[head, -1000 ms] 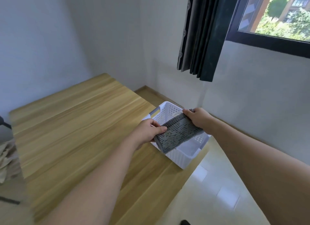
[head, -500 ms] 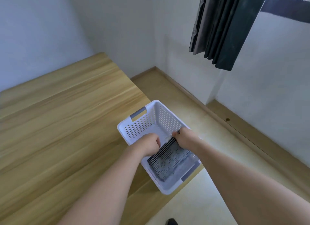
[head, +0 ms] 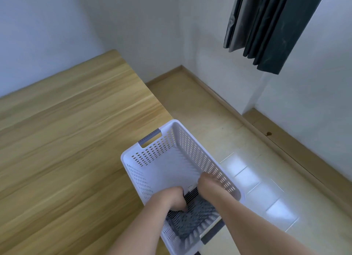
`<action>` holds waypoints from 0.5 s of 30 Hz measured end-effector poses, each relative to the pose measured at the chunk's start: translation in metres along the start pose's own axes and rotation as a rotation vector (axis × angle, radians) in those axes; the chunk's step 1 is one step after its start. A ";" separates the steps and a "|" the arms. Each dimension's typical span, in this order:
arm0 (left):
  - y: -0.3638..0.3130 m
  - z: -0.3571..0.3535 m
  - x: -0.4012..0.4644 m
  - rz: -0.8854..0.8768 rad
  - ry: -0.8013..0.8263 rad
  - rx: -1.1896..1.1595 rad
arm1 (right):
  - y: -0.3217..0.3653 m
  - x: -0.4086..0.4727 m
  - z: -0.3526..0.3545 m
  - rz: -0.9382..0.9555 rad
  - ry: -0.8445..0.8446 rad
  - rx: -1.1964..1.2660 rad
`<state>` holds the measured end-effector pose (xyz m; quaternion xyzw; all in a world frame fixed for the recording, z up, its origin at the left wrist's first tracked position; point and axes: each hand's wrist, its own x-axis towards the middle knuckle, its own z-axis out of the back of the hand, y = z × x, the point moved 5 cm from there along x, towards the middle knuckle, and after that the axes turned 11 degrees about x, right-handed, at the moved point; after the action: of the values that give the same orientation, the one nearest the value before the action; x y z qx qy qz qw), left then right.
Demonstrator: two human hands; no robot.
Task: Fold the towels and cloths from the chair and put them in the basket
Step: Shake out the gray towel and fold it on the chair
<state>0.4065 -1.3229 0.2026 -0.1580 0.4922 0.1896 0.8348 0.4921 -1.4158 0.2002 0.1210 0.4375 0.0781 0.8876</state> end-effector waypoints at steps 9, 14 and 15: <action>0.005 0.004 0.021 -0.029 0.016 -0.007 | 0.001 0.019 -0.008 -0.083 0.028 -0.068; 0.006 0.006 0.022 -0.035 0.010 -0.008 | 0.004 0.016 -0.007 -0.105 0.043 -0.135; 0.005 0.006 0.020 -0.035 0.006 -0.007 | 0.005 0.014 -0.006 -0.113 0.048 -0.150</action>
<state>0.4179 -1.3122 0.1873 -0.1700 0.4913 0.1763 0.8358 0.4952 -1.4068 0.1876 0.0273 0.4579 0.0632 0.8864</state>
